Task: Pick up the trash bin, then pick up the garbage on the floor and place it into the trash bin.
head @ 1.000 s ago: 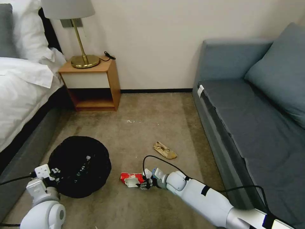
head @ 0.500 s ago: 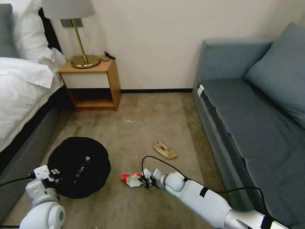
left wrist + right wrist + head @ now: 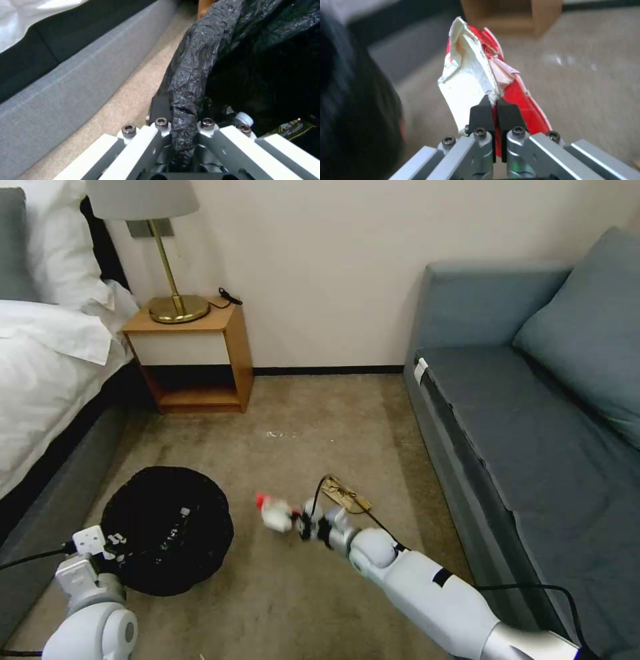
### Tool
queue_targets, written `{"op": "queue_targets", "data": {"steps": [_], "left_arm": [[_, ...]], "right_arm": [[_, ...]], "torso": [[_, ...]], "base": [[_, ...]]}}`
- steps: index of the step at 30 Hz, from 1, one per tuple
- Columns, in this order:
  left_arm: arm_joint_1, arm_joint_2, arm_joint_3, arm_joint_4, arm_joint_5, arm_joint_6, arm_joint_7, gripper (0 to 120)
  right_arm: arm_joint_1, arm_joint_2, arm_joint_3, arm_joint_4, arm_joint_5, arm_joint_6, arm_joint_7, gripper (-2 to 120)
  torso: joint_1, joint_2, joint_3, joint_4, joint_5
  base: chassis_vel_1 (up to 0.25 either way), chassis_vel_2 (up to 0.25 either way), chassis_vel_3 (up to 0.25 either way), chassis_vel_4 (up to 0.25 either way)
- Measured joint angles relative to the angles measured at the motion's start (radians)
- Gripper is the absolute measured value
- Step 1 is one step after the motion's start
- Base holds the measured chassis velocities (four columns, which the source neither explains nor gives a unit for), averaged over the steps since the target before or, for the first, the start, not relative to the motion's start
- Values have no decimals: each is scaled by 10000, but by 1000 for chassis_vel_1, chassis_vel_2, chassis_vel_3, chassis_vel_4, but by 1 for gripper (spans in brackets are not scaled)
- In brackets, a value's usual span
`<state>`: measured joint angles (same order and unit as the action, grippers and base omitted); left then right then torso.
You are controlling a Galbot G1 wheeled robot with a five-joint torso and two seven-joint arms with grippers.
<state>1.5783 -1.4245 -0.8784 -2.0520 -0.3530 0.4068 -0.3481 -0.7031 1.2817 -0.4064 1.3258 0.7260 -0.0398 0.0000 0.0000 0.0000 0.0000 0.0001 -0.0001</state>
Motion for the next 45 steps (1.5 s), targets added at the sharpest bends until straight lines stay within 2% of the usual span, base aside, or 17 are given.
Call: {"op": "queue_targets", "data": {"steps": [6, 10, 15, 19, 23, 25, 28, 32, 34, 38, 39, 42, 44, 45], "left_arm": [[59, -68, 91, -97, 103, -4, 1, 3], [121, -142, 146, -221, 135, -5, 8, 3], [134, -190, 203, -329, 138, 5, 18, 3], [134, -207, 239, -408, 136, 44, 48, 3], [145, -203, 247, -513, 35, 49, 92, 3], [159, -202, 252, -547, 6, 54, 103, 3], [230, -224, 273, -667, -14, 162, 117, 3], [310, -250, 289, -801, -22, 247, 125, 3], [324, -264, 295, -843, -23, 256, 128, 3], [336, -288, 308, -893, -19, 269, 133, 3], [336, -288, 308, -893, -19, 269, 133, 3], [308, -287, 309, -851, -15, 270, 137, 3], [302, -287, 308, -835, -14, 271, 138, 3], [290, -286, 309, -804, -13, 272, 138, 3]], "right_arm": [[255, -37, -900, 1281, -55, 384, 61, 1], [458, 12, -1545, 1610, -232, 820, -234, 1], [641, 81, -2090, 1634, -587, 1256, -546, 1], [687, 108, -2341, 1532, -890, 1779, -1301, 1], [650, 108, -2450, 1420, -1238, 2015, -1650, 1], [643, 121, -2493, 1357, -1470, 2015, -1584, 1], [602, 228, -2658, 1212, -2082, 1789, -887, 1], [592, 272, -2753, 1273, -2118, 1543, -528, 1], [592, 279, -2757, 1303, -2114, 1514, -504, 4], [592, 286, -2759, 1385, -2107, 1447, -495, 20], [592, 286, -2759, 1385, -2107, 1447, -495, 20], [580, 245, -2736, 1555, -2066, 1365, -538, 36], [575, 239, -2724, 1567, -2034, 1367, -556, 38], [562, 227, -2680, 1595, -1945, 1412, -605, 45]], "torso": [[0, 0, 0, -1, 0], [0, 0, 0, 0, 1], [0, 0, 0, 0, 0], [0, 0, 0, -1, 0], [0, 0, 0, -1, 1], [0, 0, 0, -2, 0], [0, 0, 0, -2, 0], [0, 0, 0, -1, 0], [-1, 0, 0, -1, 0], [0, 0, 0, -2, 0], [0, 0, 0, -2, 0], [0, 0, 0, -1, 1], [0, 0, 0, -1, 0], [0, 0, 0, -1, 0]], "base": [[0, 0, 0, 0], [0, 0, 0, 0], [0, 0, 0, 0], [0, 0, 0, 0], [0, 0, 0, 0], [0, 0, 0, 0], [0, 0, 0, 0], [0, 0, 0, 0], [0, 0, 0, 0], [0, 0, 0, 0], [0, 0, 0, 0], [0, 0, 0, 0], [0, 0, 0, 0], [0, 0, 0, 0]]}}
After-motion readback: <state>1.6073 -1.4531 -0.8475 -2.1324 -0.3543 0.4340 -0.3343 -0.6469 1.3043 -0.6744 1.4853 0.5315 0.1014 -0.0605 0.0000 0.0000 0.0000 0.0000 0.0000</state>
